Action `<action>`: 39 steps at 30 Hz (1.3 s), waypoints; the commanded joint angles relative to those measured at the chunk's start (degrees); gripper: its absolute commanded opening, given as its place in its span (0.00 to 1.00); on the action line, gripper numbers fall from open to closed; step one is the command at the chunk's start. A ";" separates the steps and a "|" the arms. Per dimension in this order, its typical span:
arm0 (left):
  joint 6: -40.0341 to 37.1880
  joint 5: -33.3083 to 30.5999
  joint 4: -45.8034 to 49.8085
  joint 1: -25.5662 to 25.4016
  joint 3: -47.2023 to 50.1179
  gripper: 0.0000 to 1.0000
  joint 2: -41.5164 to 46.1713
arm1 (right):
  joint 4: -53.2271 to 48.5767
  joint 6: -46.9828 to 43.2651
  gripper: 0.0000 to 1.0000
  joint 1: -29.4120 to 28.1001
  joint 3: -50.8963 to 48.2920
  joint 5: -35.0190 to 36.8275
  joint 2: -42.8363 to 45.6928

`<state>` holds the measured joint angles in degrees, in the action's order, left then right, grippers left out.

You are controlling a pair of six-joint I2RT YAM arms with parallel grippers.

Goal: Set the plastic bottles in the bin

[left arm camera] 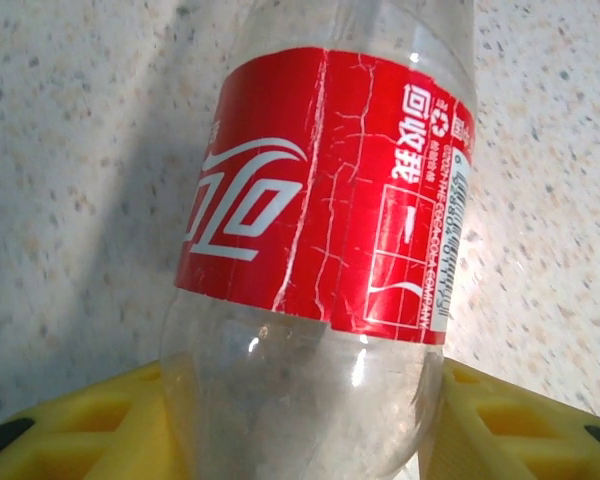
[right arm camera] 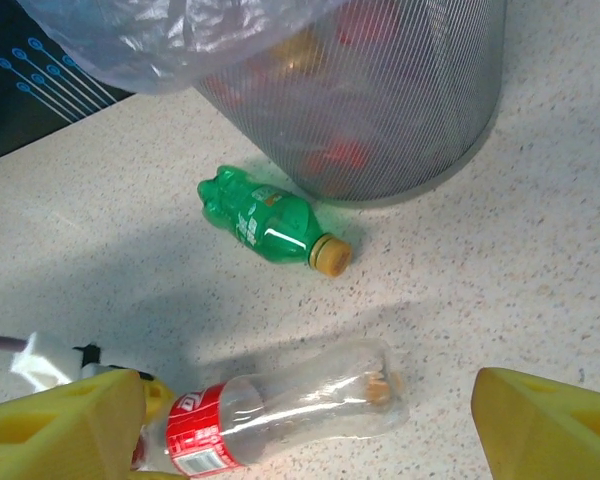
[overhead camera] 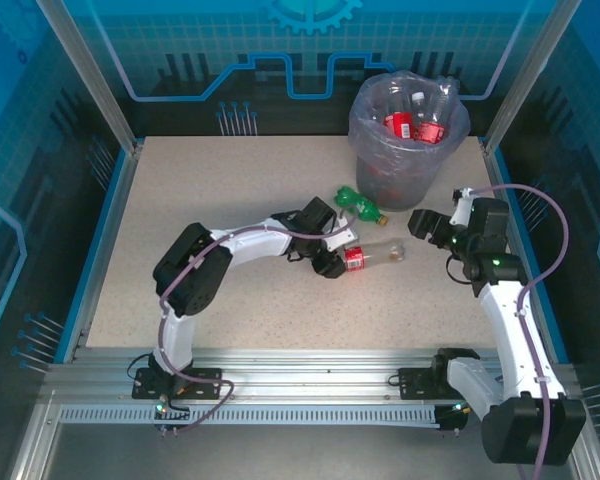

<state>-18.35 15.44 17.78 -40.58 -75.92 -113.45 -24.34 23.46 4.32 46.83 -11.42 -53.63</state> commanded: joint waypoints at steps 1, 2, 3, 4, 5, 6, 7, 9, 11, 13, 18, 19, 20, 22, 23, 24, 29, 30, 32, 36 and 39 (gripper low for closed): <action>3.68 0.44 -5.60 -0.34 4.71 0.49 7.14 | 1.19 3.00 0.89 0.96 -2.15 -2.73 -0.25; 5.14 -0.36 -7.20 -0.30 6.47 0.49 8.70 | 1.43 3.53 0.92 0.96 -2.48 -2.73 -0.51; 6.35 -1.22 -8.59 -0.34 7.84 0.49 9.95 | 1.68 3.96 0.93 0.96 -2.60 -2.81 -0.76; 7.84 -2.33 -10.17 -0.34 9.43 0.49 11.26 | 2.11 4.57 0.95 0.96 -2.57 -3.31 -1.25; 9.58 -3.36 -11.78 -0.27 10.88 0.49 12.44 | 3.24 5.56 0.95 0.96 -2.96 -4.33 -1.50; 11.20 -4.01 -13.47 -0.21 12.11 0.49 13.54 | 4.75 6.71 0.96 0.83 -3.49 -5.67 -1.80; 13.11 -4.60 -15.41 -0.26 13.57 0.49 14.58 | 6.63 8.16 0.96 0.87 -4.12 -7.29 -2.32; 17.87 -4.89 -19.98 -0.20 16.46 0.48 16.16 | 10.45 10.81 0.97 0.60 -5.29 -9.81 -3.40; 22.55 -5.07 -24.81 -0.29 19.22 0.48 17.24 | 14.85 13.16 0.97 -0.56 -6.62 -11.50 -4.49; 27.39 -5.70 -28.81 -0.29 21.61 0.46 17.95 | 21.03 15.21 0.98 -2.04 -8.24 -14.32 -5.87; 36.54 -7.62 -36.43 -0.30 25.34 0.44 18.65 | 33.47 20.38 0.99 -6.87 -11.11 -14.19 -9.65; 37.65 -7.62 -37.86 -0.40 26.02 0.44 18.91 | 33.92 20.23 0.99 -8.27 -10.84 -13.28 -10.93; 38.55 -7.66 -38.83 -0.46 26.51 0.44 19.20 | 34.28 20.11 0.98 -9.51 -10.72 -12.46 -12.11; 39.76 -7.62 -40.12 -0.57 27.05 0.44 19.90 | 35.63 20.21 0.98 -12.08 -10.40 -10.98 -14.71; 40.01 -7.85 -40.41 -0.78 27.21 0.44 20.30 | 36.64 20.58 0.98 -13.09 -10.28 -10.82 -15.93; 40.23 -8.05 -40.67 -0.95 27.36 0.44 20.66 | 38.07 21.05 0.98 -14.12 -9.98 -10.77 -17.35; 40.76 -8.50 -41.26 -2.24 28.14 0.44 22.24 | 43.40 22.35 0.95 -17.31 -7.92 -9.29 -23.54; 40.91 -8.50 -41.33 -2.35 28.29 0.45 22.42 | 44.79 22.94 0.93 -17.54 -7.57 -9.45 -24.73; 41.10 -8.59 -41.45 -2.71 28.54 0.45 22.78 | 47.60 24.30 0.90 -17.89 -6.93 -9.92 -26.79; 41.11 -8.67 -41.68 -3.09 28.68 0.45 22.92 | 49.46 24.68 0.82 -18.86 -4.73 -10.64 -29.26; 41.24 -8.59 -42.30 -3.29 28.58 0.45 22.62 | 50.15 25.03 0.77 -19.24 -4.06 -10.86 -30.25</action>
<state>22.57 6.24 -21.28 -43.55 -47.77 -92.92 22.09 47.64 -14.00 40.82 -22.57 -83.09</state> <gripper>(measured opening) 0.473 0.781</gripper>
